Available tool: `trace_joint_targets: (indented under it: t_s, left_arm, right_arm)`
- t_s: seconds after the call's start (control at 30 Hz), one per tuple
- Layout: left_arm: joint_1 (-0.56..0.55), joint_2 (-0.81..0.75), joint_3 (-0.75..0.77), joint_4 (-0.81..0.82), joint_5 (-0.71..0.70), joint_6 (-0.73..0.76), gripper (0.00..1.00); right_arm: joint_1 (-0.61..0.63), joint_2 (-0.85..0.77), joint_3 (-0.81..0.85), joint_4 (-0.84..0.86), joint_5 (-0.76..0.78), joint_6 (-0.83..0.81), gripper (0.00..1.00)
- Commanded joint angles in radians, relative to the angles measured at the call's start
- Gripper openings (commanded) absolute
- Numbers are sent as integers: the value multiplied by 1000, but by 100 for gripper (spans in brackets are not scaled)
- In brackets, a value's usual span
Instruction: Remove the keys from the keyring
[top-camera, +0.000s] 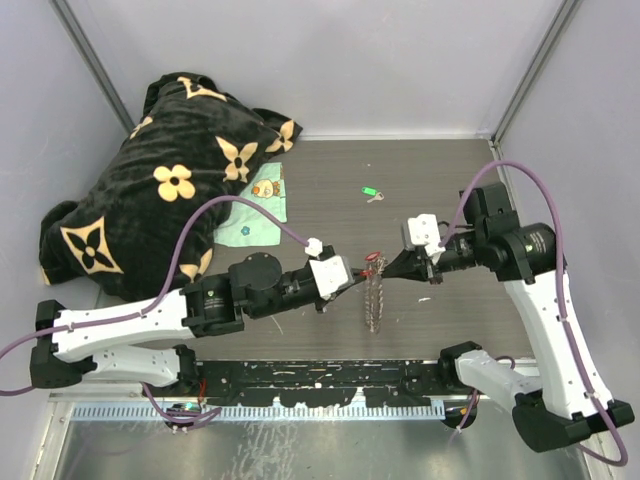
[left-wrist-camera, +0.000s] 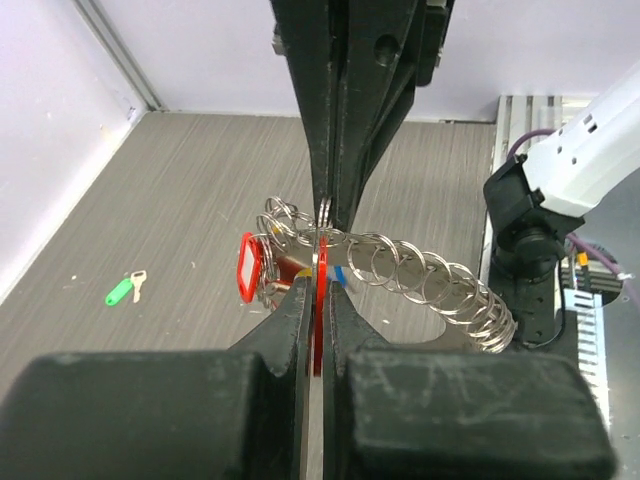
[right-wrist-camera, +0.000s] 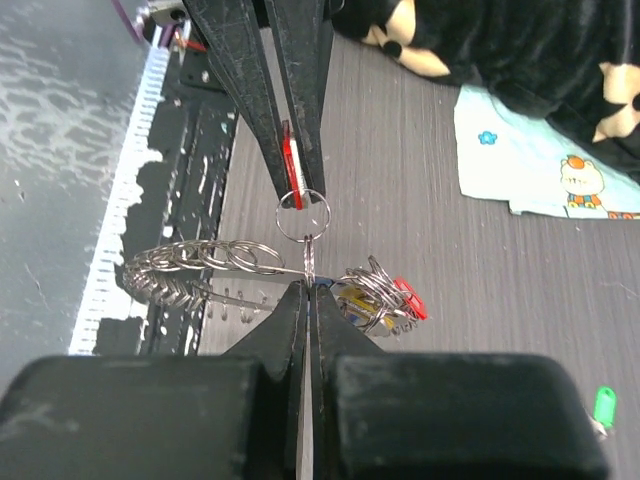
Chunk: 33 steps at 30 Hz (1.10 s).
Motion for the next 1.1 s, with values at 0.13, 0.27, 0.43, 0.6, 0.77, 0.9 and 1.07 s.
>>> trace_joint_targets:
  t_s: [0.13,0.27,0.43,0.6,0.77,0.9,1.07]
  left_arm:
    - [-2,58,153,-104,5,115,0]
    - [-2,81,130,-42,-16,132,0]
    - [-2,78,15,119,-67,157,0]
    - [-2,101,-106,298,-159,188,0]
    - [-2,177,-209,516,-234,239,0]
    - [-1,259,-240,618,-269,262,0]
    - [-1,333,-245,641,-297,243,0]
  right_arm:
    - [253,109,187,-170,545,48,1]
    - [346,140,225,-172,717,127,1]
    - [378,174,206,-172,837,152,1]
    - [424,218,166,-172,917,188,1]
    - [439,272,124,-171,966,198,1]
    - [453,328,62,-170,1007,204,1]
    - [476,388,17,-170,1063,215,1]
